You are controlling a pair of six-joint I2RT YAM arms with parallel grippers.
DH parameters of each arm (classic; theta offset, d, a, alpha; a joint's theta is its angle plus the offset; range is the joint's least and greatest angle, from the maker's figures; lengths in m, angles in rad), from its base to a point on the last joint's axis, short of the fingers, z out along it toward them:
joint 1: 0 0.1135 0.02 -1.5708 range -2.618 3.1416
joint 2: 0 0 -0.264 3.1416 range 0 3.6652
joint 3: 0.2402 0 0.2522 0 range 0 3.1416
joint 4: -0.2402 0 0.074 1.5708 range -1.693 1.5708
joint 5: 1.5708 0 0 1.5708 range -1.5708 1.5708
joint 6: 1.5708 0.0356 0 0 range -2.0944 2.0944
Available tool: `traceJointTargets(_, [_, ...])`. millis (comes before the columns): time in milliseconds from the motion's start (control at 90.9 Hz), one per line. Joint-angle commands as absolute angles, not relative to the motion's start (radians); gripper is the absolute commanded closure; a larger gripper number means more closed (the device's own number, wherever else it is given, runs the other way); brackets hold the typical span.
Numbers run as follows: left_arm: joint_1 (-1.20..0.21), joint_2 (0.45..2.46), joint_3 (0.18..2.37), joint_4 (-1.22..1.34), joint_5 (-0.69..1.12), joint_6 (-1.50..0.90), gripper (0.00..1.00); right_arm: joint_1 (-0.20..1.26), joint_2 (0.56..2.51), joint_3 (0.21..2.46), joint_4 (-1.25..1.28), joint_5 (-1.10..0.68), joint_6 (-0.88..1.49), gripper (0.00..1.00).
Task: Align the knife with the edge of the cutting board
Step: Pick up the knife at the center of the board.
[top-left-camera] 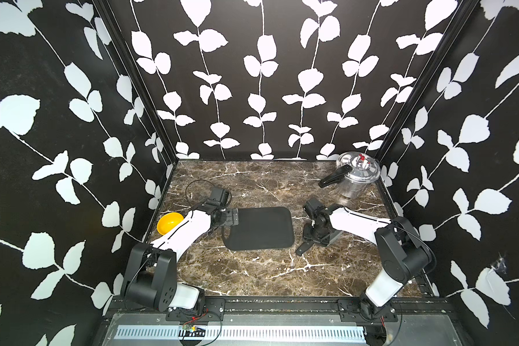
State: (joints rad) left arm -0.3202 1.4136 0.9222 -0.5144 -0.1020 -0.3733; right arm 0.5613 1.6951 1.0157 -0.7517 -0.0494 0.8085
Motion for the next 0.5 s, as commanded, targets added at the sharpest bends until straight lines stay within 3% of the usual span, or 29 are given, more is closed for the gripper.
traceJointTargets(0, [-0.324,1.413,0.964,-0.527,-0.101,-0.380,0.02,0.568,1.678,1.056,-0.764,-0.020,0.803,0.39])
traceJointTargets(484, [-0.324,1.412,1.003,-0.585,-0.075,-0.383,0.02,0.577,1.656,1.032,-0.738,-0.006,0.876,0.44])
